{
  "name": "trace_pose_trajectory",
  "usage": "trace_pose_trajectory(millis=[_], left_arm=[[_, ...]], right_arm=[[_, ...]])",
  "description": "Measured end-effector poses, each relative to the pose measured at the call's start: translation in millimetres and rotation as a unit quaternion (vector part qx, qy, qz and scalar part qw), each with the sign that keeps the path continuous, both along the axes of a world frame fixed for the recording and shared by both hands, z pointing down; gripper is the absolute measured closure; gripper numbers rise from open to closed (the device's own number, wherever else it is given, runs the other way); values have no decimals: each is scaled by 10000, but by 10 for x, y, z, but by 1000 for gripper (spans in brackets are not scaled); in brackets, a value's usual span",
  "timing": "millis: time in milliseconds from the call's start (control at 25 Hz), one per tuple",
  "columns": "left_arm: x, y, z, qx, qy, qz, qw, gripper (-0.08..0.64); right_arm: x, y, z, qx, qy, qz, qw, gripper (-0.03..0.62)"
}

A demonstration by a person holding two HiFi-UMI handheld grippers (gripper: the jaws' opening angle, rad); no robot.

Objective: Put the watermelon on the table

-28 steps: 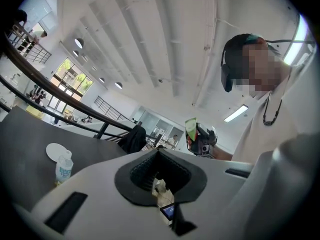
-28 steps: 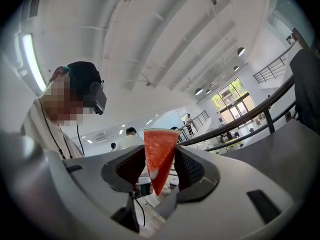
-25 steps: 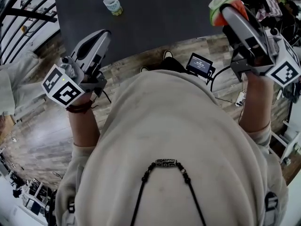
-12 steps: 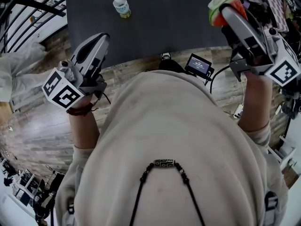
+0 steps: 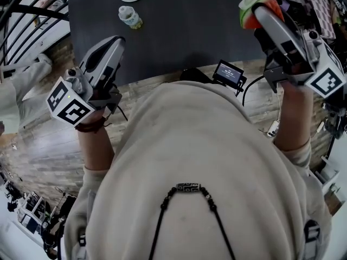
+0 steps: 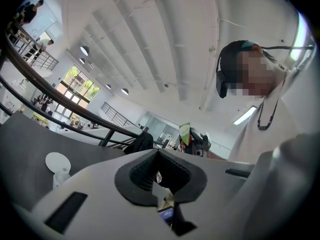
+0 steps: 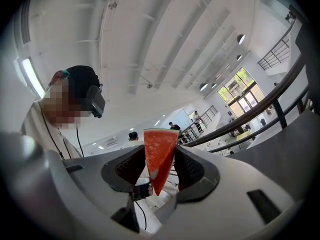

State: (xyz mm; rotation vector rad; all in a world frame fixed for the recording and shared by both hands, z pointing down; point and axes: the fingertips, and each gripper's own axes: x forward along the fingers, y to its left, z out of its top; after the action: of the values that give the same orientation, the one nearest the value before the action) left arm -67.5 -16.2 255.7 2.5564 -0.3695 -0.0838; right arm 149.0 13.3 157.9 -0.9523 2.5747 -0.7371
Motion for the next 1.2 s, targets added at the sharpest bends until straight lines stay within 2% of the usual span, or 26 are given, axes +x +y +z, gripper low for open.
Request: trace_pose_trajectory(millis=[280,440,560,720,840,1000,1200], left_arm=[[1,-91,-160,-13,-51,115,9999,561],[256,-118,-137,8,-128,96,9999,561],[422,-229,-166,-121,-160,-6,9998,561],[519,-351,-313,-148,-237,-58,9996,561],[494,-329,-250,-231,-321,-79,9992,561],[498,-258,-201,-236,-310,-33,9992,561],[471,-282,-158,-161,-201,264,9993,561]], right_arm=[[-104,-119,-15,-110,-109,-25,9999,400],[140,-166,198,-214,-140,35,9997,399],[348,-327,327,-431,-75,73,9990,400],[455,-549,348,-563,-191,32,9982,400],[457,-542,511,-706,-380,47,9968,400],[503,-474,629,-685,-420,86,9967,400],[440,-447,594,-499,-183,249,9983,400]])
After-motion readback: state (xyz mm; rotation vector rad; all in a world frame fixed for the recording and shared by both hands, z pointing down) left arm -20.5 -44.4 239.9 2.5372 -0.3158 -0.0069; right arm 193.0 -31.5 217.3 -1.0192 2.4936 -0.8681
